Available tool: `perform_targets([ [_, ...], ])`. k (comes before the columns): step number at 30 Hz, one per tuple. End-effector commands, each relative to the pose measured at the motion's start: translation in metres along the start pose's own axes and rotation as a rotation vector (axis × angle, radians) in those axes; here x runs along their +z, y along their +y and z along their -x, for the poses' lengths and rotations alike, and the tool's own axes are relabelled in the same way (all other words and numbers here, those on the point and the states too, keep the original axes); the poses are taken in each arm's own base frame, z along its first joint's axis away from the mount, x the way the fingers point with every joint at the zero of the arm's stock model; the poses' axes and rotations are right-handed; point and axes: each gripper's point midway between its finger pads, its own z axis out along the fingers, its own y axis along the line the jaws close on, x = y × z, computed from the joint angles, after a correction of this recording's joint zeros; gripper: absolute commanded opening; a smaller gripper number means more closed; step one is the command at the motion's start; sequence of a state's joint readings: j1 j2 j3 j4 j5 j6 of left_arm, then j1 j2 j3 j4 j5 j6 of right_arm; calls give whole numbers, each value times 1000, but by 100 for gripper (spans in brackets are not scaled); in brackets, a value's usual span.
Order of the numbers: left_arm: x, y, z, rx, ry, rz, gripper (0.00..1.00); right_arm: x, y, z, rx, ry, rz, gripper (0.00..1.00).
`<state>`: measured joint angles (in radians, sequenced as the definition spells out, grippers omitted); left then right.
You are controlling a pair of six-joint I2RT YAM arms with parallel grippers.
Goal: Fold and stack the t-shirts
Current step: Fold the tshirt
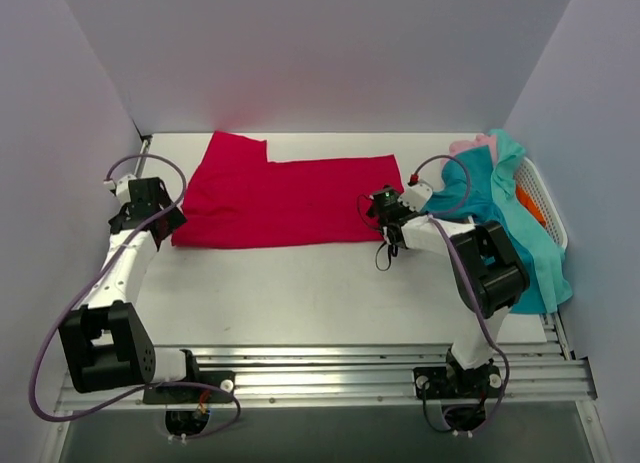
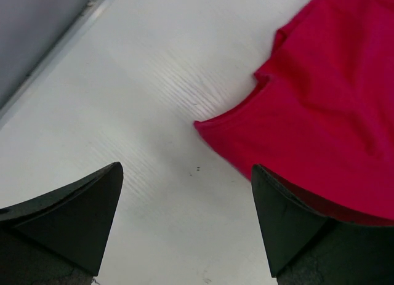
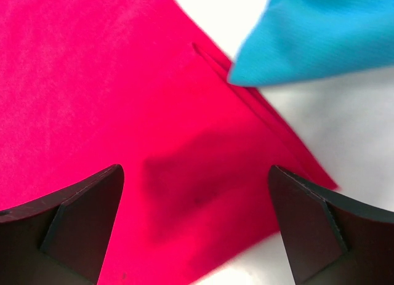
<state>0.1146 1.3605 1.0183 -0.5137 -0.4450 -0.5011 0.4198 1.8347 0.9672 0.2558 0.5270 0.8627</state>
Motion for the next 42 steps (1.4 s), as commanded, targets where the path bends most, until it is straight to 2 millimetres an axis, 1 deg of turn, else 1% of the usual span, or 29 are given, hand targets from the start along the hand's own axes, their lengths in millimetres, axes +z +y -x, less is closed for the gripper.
perform_targets([
  [1,7,-44,-14,-49,47,-211,94,-25,-9,14,0,-14,-31,99],
  [3,17,-54,-30,-48,100,-243,94,-33,-9,19,7,-29,-30,100],
  [5,19,-70,-46,-47,157,-302,94,-39,-14,15,7,-24,-31,100],
  [6,24,-73,-58,-38,190,-305,94,-42,-15,16,9,-28,-28,100],
  [9,28,-85,-75,-19,220,-323,94,-56,-24,16,8,-46,-34,100],
  [12,31,-90,-83,-9,233,-316,94,-62,-34,14,8,-52,-46,100],
  [14,32,-92,-81,-13,236,-315,94,-64,-36,16,8,-61,-46,100],
  [17,28,-105,-59,-14,196,-349,94,-69,-22,28,16,-77,6,100],
  [18,24,-114,-40,-24,163,-372,94,-73,-11,38,3,-97,45,100],
  [21,25,-131,-19,-14,154,-396,94,-80,22,64,-33,-124,132,100],
  [22,21,-143,8,-14,117,-422,94,-86,40,83,-20,-146,159,100],
  [23,33,-148,6,0,142,-413,94,-87,47,91,-25,-154,164,100],
  [24,36,-154,11,6,157,-418,94,-82,50,91,-59,-142,152,100],
  [25,34,-167,40,-5,109,-447,94,-86,63,107,-42,-163,174,100],
  [26,53,-173,34,6,143,-434,94,-83,68,107,-53,-160,179,100],
  [27,60,-177,35,11,161,-426,94,-82,74,111,-53,-166,192,100],
  [28,59,-191,64,-4,111,-451,94,-79,77,114,-65,-166,198,100],
  [29,83,-196,53,10,151,-436,94,-72,81,117,-63,-165,197,100],
  [30,92,-202,56,16,156,-441,94,-68,87,118,-61,-157,222,100],
  [31,90,-216,85,10,102,-475,94,-64,89,118,-69,-151,232,100],
  [32,118,-220,69,24,143,-450,94,-52,91,118,-70,-142,231,100],
  [33,125,-226,69,29,163,-463,94,-47,100,118,-65,-135,268,100],
  [34,141,-240,76,24,149,-482,94,-40,103,116,-81,-128,281,100],
  [36,156,-248,83,20,144,-502,94,-20,114,109,-92,-101,308,100],
  [37,180,-253,63,26,191,-510,94,-6,115,97,-131,-78,306,100],
  [38,172,-265,97,7,117,-556,94,-4,124,101,-135,-87,331,100],
  [39,174,-263,90,5,155,-544,94,1,125,97,-150,-85,335,100],
  [40,185,-262,80,1,181,-526,94,5,126,90,-167,-81,344,100],
  [42,171,-265,91,-1,167,-528,94,10,123,85,-176,-95,349,100],
])
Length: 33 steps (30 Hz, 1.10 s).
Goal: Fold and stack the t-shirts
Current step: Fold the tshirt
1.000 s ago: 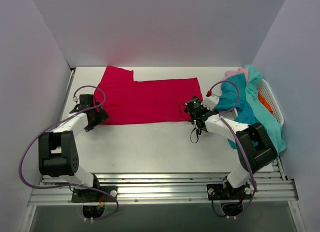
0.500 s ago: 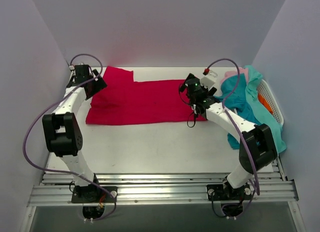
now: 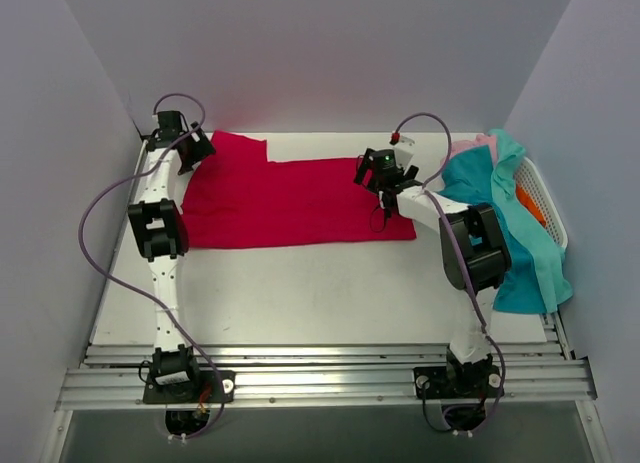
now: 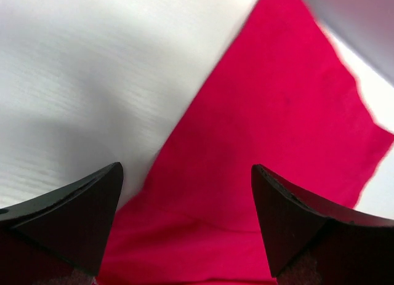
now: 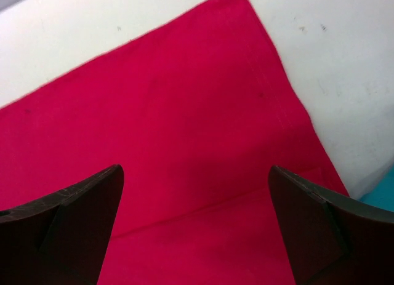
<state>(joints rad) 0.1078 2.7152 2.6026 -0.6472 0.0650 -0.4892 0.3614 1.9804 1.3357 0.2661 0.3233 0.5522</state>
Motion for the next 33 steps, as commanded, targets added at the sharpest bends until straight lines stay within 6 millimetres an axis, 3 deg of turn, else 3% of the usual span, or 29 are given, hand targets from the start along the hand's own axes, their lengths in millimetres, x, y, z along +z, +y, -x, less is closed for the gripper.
perform_targets([
  [1,-36,-16,16,9,6,-11,94,-3,21,21,-21,-73,87,100],
  [2,-71,-29,45,23,-86,0,94,-5,18,22,-14,-79,80,100],
  [3,-59,-23,18,44,-63,9,94,-6,18,22,-7,-88,80,100],
  [4,-111,-42,51,55,-181,-24,94,-8,10,15,-10,-78,65,100],
  [5,-124,-42,54,55,-224,-27,94,-13,8,21,1,-100,61,100],
  [6,-124,-23,36,47,-243,18,94,-17,6,21,5,-105,55,100],
  [7,-173,-35,58,38,-344,-7,94,-26,0,20,7,-110,47,100],
  [8,-188,-30,57,28,-381,1,94,-29,-5,19,13,-116,29,100],
  [9,-188,-14,35,18,-386,27,94,-33,-9,17,25,-114,21,100],
  [10,-225,-23,43,13,-449,-4,94,-39,-16,13,30,-107,12,100],
  [11,-232,-20,35,11,-455,8,94,-42,-22,7,33,-93,-4,100],
  [13,-242,-8,2,19,-407,61,94,-51,-29,2,61,-85,-22,100],
  [14,-241,-4,-13,22,-374,76,94,-54,-40,-13,55,-56,-48,100],
  [16,-236,5,-56,42,-291,116,94,-64,-47,-19,86,-58,-67,100],
  [17,-233,11,-73,46,-256,135,94,-69,-58,-36,72,-28,-93,100],
  [20,-224,40,-115,-6,-150,218,94,-85,-68,-45,93,-24,-122,100],
  [24,-215,60,-147,-56,-55,280,94,-107,-89,-58,107,-9,-157,100],
  [26,-215,68,-154,-81,-25,304,94,-118,-92,-52,123,-23,-150,100],
  [33,-211,104,-156,-157,0,343,94,-139,-102,-45,138,-48,-145,100],
])
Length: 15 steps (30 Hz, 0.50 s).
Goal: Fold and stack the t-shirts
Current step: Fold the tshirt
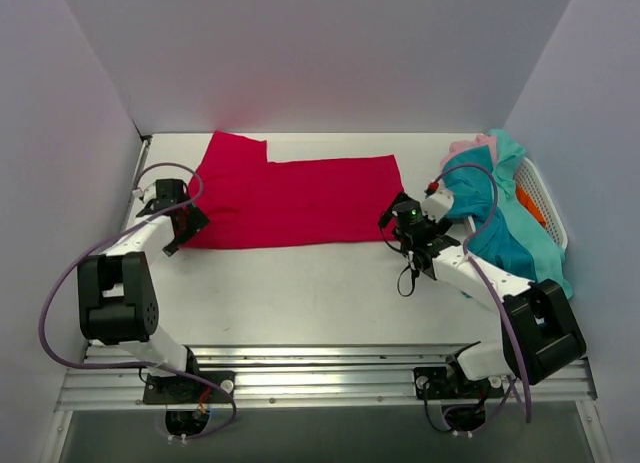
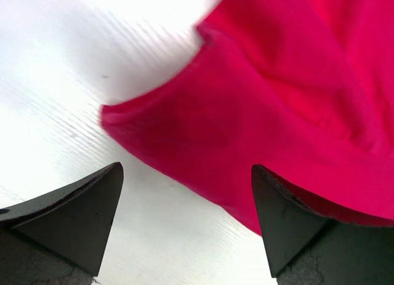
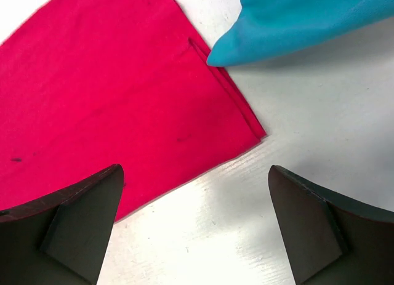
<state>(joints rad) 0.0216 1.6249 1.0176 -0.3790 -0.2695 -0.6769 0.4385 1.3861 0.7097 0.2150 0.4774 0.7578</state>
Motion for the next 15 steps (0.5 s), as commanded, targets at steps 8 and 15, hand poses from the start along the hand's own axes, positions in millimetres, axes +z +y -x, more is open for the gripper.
perform_targets([
  [8,22,25,3,-40,42,36,94,5,-1,-9,16,22,-15,100],
  [15,43,27,-5,7,106,49,94,26,4,-28,0,66,-28,100],
])
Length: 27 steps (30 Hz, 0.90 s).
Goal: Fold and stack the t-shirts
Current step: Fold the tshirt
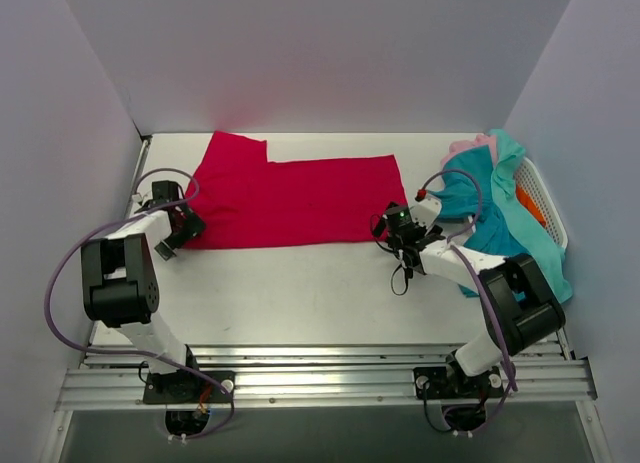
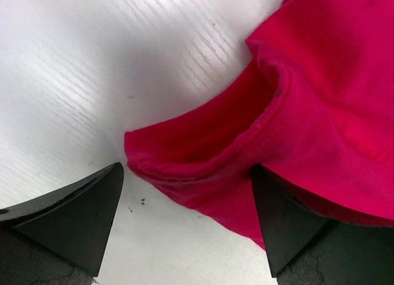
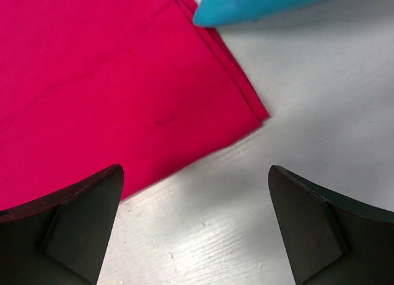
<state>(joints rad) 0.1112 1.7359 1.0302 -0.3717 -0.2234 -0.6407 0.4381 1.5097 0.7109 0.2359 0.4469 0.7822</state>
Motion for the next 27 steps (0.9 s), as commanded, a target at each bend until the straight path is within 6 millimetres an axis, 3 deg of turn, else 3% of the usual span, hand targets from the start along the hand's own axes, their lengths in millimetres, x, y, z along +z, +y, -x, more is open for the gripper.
perform_targets([
  [1,10,-3,3,29,29,-9,95,7,12,7,26,-13,15,100],
  [2,11,-5,8,33,27,-15,96,7,14,7,25,-13,17,100],
  [4,17,-4,6,38,54,-14,80,10,15,7,23,-9,20,100],
  [6,22,-4,4,36,80,-28,41,12,18,8,17,-8,22,100],
  [7,23,-4,4,34,83,-31,30,13,18,8,15,-5,22,100],
  [12,25,-3,3,25,94,-50,3,24,19,5,51,20,50,88],
  [15,25,-3,3,24,92,-54,2,34,12,2,85,39,39,81],
  [22,25,-4,2,26,96,-59,2,28,-10,-14,99,47,-10,83],
  [27,25,-4,2,22,92,-61,2,38,-15,-25,81,69,-47,81],
])
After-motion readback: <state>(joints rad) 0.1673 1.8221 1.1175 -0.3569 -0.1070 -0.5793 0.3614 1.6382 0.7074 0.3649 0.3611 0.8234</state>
